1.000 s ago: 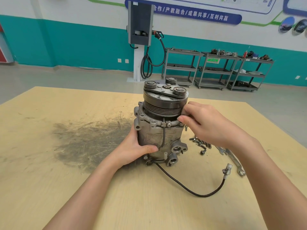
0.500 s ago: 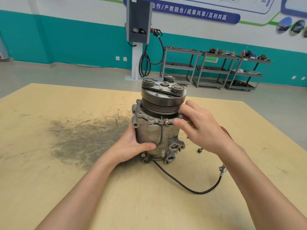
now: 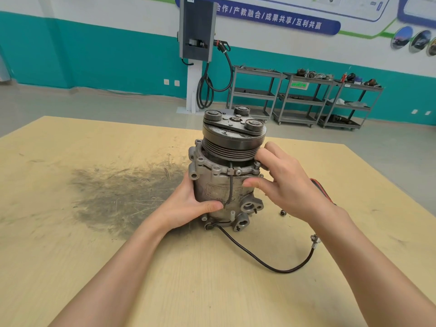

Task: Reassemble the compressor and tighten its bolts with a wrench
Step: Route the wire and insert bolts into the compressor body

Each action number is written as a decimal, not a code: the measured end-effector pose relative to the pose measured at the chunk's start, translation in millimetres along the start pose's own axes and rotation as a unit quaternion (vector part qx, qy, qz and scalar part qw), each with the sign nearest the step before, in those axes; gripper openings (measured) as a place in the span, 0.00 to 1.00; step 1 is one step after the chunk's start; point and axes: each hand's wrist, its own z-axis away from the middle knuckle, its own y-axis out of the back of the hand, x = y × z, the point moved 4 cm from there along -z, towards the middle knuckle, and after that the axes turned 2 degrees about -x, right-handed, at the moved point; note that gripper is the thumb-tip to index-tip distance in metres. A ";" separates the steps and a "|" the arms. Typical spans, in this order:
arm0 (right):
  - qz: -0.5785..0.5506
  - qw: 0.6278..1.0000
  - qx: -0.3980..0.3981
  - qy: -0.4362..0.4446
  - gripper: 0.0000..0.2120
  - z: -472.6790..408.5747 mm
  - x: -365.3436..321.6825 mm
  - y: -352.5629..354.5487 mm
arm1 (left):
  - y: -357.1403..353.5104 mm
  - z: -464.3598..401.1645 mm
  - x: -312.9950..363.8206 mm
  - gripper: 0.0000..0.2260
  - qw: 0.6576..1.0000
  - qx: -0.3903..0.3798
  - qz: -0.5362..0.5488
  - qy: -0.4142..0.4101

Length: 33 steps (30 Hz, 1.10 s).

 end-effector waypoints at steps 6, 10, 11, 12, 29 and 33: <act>0.030 1.000 0.008 0.007 0.18 1.5 -3.2 0.9 | -0.4 0.4 2.2 0.47 1.000 -0.009 0.013 -0.006; 0.038 0.999 0.011 -0.003 0.16 3.0 -4.7 0.5 | -0.4 0.0 2.8 0.46 1.000 -0.011 0.017 -0.007; 0.042 0.999 0.009 -0.006 0.17 3.1 -5.2 0.7 | -0.7 -0.1 2.7 0.46 1.000 -0.011 0.019 -0.007; 0.049 0.999 0.007 -0.009 0.17 3.1 -5.6 1.1 | -0.8 -0.2 2.5 0.46 1.000 -0.011 0.019 -0.008; 0.136 0.986 -0.069 -0.061 0.20 -3.1 -9.0 13.6 | 1.5 -3.7 -11.4 0.44 1.000 0.002 0.021 0.015; 0.119 0.990 -0.045 -0.060 0.16 -3.7 -10.2 15.3 | 0.4 -3.0 -8.3 0.45 1.000 0.002 0.023 0.012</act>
